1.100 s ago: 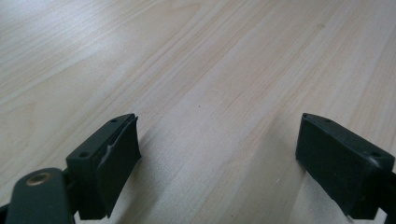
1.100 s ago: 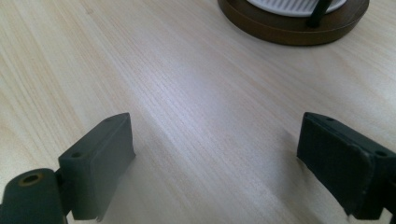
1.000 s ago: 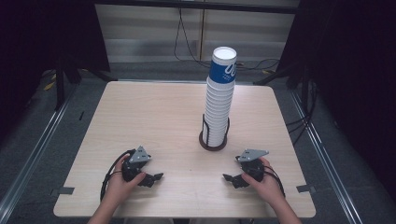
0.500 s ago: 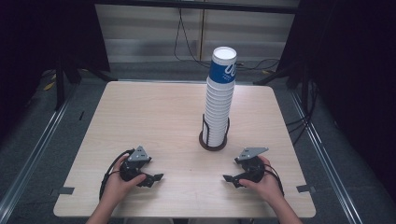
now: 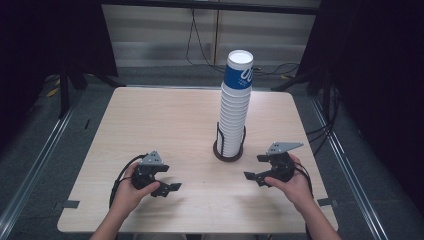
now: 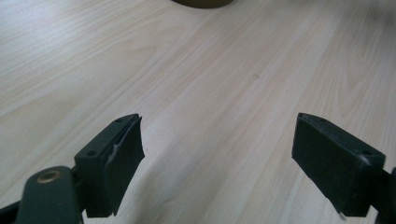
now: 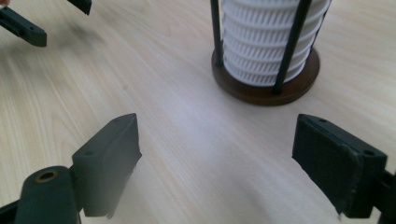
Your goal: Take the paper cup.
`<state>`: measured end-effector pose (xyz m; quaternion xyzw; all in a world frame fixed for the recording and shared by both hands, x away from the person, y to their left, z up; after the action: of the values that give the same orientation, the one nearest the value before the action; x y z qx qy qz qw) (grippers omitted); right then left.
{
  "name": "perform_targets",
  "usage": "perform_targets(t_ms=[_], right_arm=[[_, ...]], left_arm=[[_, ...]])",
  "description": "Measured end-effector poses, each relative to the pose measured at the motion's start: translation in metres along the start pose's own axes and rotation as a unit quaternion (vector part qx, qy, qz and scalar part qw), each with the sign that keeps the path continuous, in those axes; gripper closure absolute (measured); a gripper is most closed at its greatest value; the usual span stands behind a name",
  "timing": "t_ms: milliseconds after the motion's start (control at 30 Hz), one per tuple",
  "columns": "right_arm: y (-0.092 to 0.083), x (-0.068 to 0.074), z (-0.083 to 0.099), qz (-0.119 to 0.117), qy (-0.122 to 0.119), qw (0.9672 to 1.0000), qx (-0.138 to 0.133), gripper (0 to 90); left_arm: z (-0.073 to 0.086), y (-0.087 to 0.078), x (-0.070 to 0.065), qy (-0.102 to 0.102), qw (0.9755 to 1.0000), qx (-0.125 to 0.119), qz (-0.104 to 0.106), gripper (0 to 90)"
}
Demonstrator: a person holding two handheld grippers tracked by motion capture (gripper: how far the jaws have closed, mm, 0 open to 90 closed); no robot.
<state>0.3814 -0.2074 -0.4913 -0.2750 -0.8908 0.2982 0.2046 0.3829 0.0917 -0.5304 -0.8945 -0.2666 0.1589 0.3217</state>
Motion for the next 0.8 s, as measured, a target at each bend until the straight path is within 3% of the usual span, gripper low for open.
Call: perform_targets(t_ms=[200,267,467,700,800], right_arm=[[-0.016,0.001,-0.031,-0.001,-0.01,0.9998,-0.018,14.5],[-0.023,-0.002,-0.048,0.008,-0.021,0.9996,-0.02,14.5],[-0.032,-0.004,-0.069,0.013,-0.03,0.9992,-0.024,14.3],[-0.033,-0.006,-0.091,0.019,-0.036,0.9989,-0.023,14.1],[-0.032,-0.007,-0.098,0.024,-0.038,0.9986,-0.028,14.1]], left_arm=[[-0.01,0.004,-0.004,0.008,1.0,0.003,0.003,16.3],[-0.021,0.005,-0.009,0.005,0.9999,-0.002,0.015,16.3],[-0.041,0.003,-0.011,0.014,0.9997,-0.009,0.019,16.3],[-0.082,-0.005,-0.014,0.036,0.9992,-0.008,0.017,16.2],[-0.103,-0.011,-0.017,0.034,0.9989,-0.017,0.027,16.2]])
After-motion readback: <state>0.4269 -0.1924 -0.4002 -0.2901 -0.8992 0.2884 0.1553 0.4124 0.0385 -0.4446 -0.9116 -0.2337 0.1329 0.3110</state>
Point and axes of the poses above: each handheld gripper's, and its own axes: y roughly forward along the jaws, z roughly out of its underside, x roughly to its left, the point moved 8 cm from there along y, roughly forward along the jaws, and after that the axes turned 7 degrees about -z, right-handed, at the moved point
